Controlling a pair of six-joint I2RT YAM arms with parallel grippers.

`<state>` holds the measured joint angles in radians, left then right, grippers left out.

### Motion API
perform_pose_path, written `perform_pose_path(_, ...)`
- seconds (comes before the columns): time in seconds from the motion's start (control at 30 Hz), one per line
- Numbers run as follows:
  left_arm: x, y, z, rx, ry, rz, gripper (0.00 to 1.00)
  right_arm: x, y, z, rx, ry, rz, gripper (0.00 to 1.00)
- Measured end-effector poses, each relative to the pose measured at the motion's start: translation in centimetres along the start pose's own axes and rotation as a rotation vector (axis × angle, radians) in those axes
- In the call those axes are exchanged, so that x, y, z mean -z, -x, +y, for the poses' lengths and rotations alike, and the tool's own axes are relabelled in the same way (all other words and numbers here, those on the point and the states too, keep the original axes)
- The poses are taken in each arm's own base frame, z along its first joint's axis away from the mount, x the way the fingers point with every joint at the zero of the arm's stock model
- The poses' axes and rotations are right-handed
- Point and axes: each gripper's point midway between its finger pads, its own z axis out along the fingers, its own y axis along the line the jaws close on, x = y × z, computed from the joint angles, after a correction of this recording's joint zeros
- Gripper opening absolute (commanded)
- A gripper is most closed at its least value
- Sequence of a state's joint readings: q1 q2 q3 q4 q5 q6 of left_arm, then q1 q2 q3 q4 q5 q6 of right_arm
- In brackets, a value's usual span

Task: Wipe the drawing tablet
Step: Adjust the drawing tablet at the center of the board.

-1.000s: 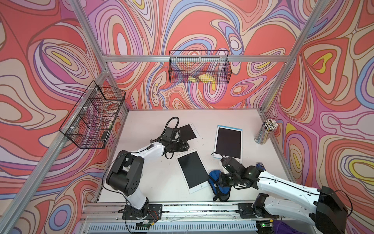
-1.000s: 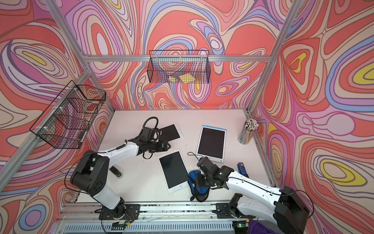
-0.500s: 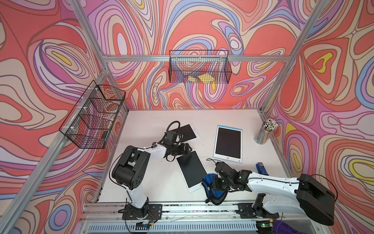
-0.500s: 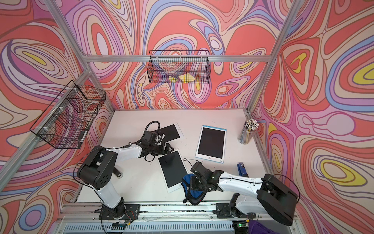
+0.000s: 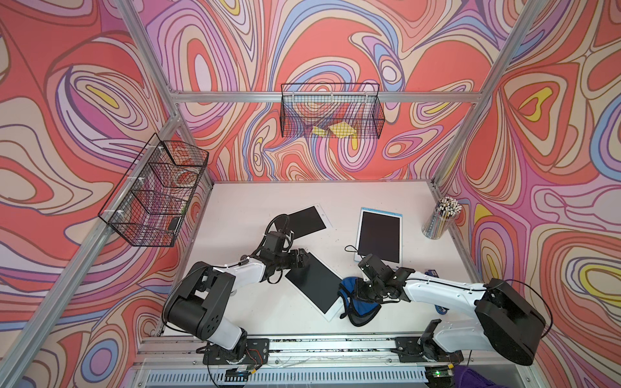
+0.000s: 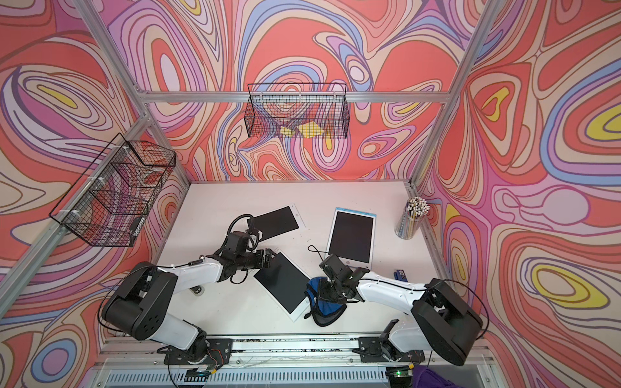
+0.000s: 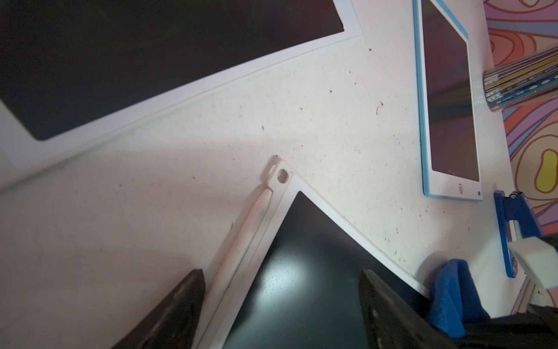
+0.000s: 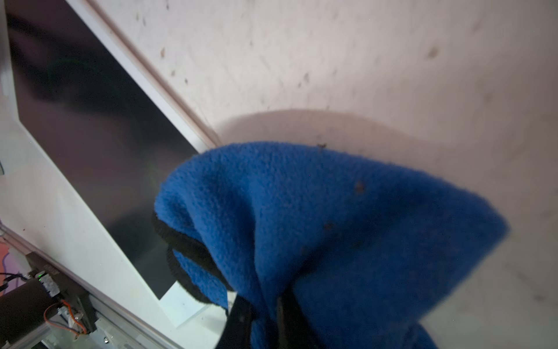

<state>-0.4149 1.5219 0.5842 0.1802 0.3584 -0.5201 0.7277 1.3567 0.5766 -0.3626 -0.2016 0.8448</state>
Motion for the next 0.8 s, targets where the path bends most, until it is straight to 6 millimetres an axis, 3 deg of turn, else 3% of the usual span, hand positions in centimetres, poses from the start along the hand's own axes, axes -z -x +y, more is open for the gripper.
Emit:
perform_pose_path(0.37, 0.6, -2.5, -0.7, -0.045, 0.043, -0.001, 0.80, 0.4, 4.2, -1.9, 0.004, -0.107, -0.044, 0.00)
perform_pose_path(0.6, 1.8, -5.1, -0.9, -0.053, 0.081, 0.066, 0.64, 0.7, 6.4, -2.8, 0.016, -0.144, -0.081, 0.00)
perform_pose_path(0.8, 2.8, -7.0, -0.5, -0.062, 0.162, 0.176, 0.51, 1.9, 7.3, -1.8, 0.067, -0.134, -0.109, 0.00)
